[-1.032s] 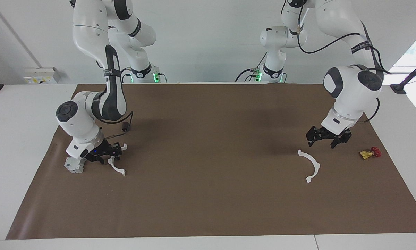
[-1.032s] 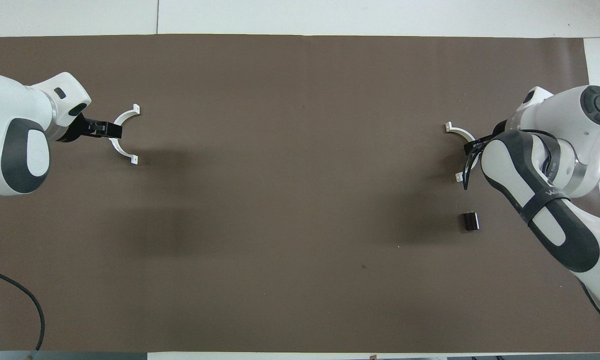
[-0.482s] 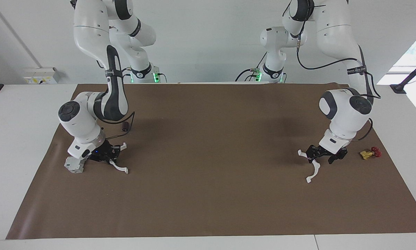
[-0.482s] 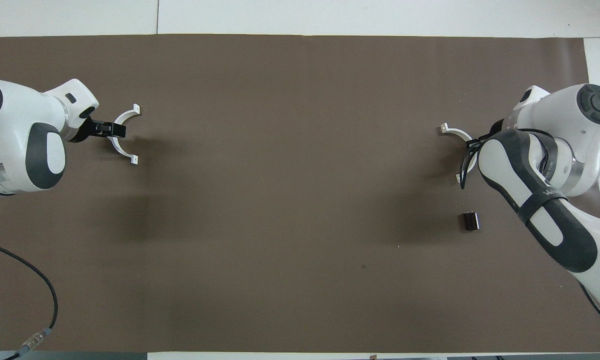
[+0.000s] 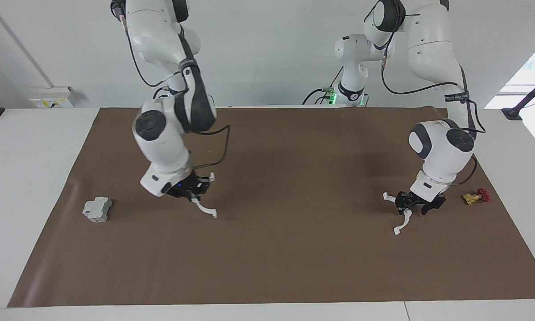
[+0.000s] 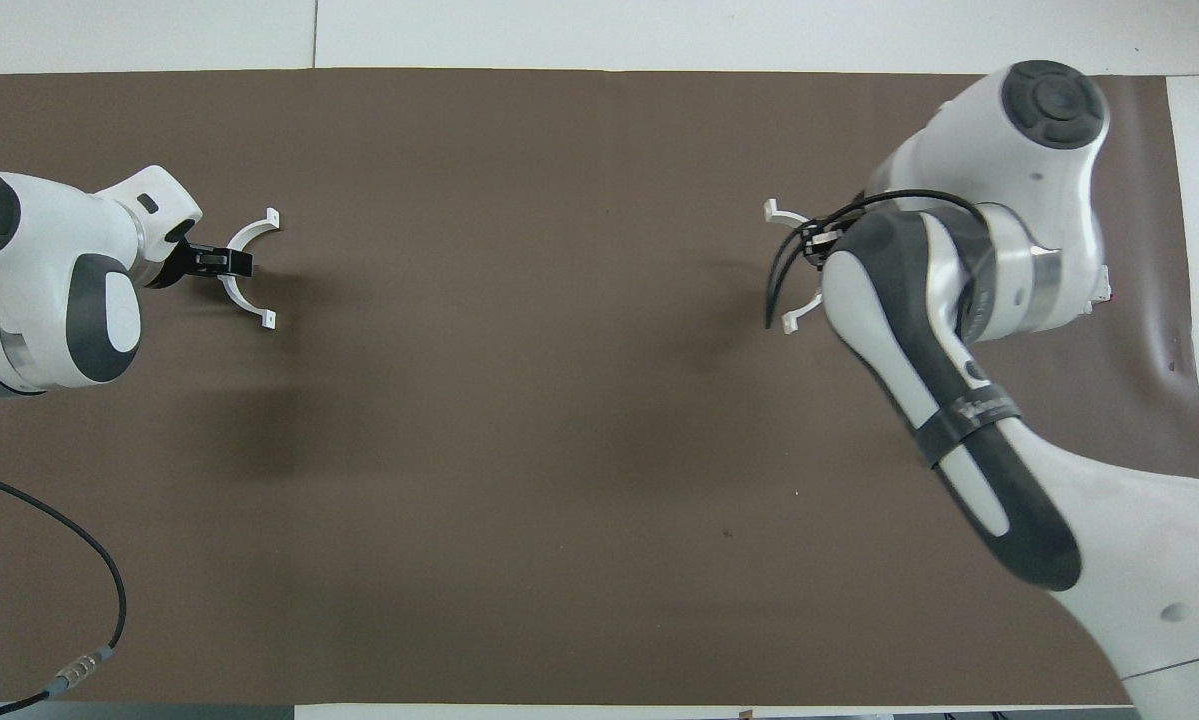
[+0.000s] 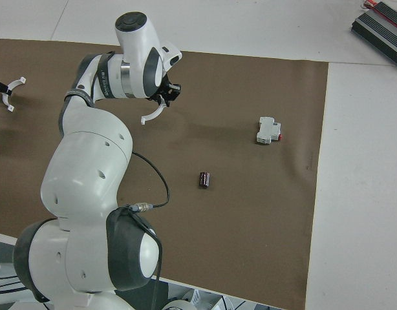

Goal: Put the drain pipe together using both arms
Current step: 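Lift the clamp halves with both grippers and carry them toward each other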

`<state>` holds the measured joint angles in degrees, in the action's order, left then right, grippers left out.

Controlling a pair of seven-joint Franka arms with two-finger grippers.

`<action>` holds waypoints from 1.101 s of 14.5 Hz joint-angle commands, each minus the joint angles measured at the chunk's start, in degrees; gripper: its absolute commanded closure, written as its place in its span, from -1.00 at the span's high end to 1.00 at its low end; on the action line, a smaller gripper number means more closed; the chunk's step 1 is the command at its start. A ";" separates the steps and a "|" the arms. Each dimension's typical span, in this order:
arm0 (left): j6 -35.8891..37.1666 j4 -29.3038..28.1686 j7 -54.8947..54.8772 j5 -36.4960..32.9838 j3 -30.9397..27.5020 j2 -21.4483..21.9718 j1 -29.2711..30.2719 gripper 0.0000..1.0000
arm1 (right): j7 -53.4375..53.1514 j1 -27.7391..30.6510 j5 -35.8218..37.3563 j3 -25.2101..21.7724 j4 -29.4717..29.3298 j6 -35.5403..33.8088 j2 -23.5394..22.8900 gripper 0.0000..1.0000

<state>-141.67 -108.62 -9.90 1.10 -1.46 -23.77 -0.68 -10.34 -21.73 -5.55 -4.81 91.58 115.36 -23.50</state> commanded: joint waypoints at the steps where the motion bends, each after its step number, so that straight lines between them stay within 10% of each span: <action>1: -1.59 -1.33 0.31 -1.02 0.05 0.48 0.07 -0.72 | -10.02 -6.02 0.98 -0.20 -2.90 3.00 -4.80 -1.00; 2: -1.68 -1.25 0.49 -1.02 0.05 0.48 0.07 -1.00 | -10.75 -8.22 0.81 -0.28 -2.64 6.16 -5.33 -1.00; 16: 12.39 5.61 15.38 -8.98 -0.48 6.01 -9.31 -1.00 | -8.82 -9.64 0.98 -0.20 3.78 15.07 -7.88 -1.00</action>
<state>-130.63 -103.94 -2.06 -2.98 -1.30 -17.45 -5.81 -20.28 -31.36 -5.09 -5.27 94.69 129.27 -31.47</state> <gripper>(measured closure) 0.793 0.797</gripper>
